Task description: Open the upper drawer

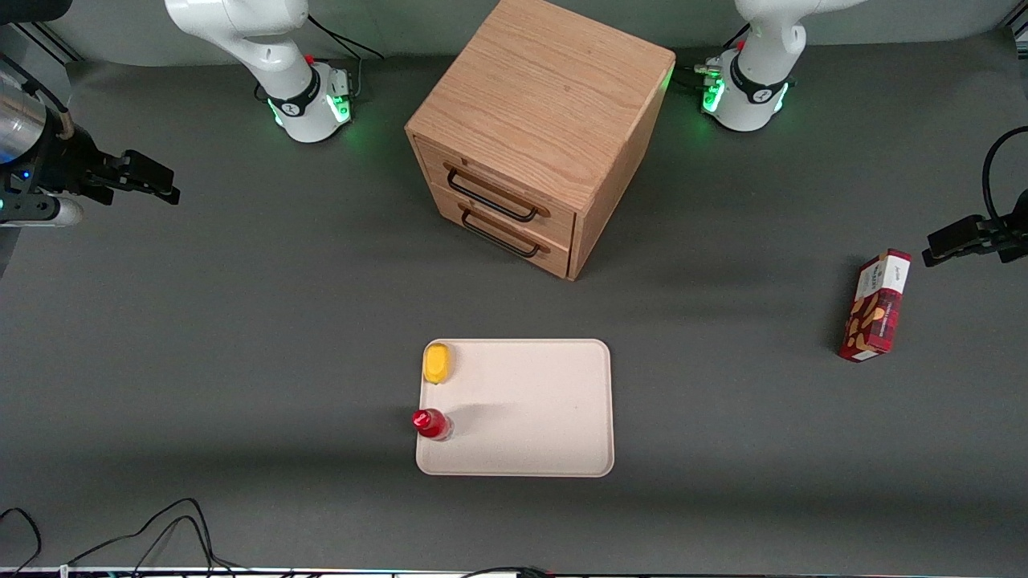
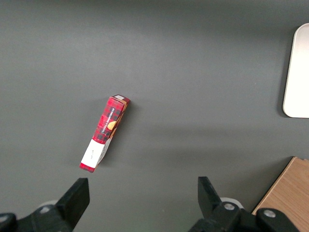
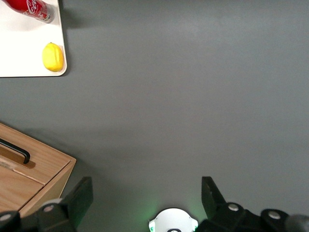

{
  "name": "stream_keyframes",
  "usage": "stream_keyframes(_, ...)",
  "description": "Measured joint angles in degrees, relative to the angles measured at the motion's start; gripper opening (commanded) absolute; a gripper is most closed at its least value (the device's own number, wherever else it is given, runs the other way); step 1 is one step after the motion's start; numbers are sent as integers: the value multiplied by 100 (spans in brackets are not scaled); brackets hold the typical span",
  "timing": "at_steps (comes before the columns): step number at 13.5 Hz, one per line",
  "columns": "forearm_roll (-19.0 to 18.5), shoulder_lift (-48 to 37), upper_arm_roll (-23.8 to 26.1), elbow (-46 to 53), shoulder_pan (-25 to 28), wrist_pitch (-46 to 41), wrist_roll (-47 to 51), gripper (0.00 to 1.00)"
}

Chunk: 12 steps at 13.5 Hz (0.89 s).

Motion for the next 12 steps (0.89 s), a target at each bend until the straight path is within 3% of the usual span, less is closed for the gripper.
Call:
stream_keyframes(9,6,3,19,99,29,-4,-318,100)
stream_keyframes(10,59,13,52,153,49,-4,-695,100)
stream_keyframes(12,515,122,86,272,61,-4,-1418,100)
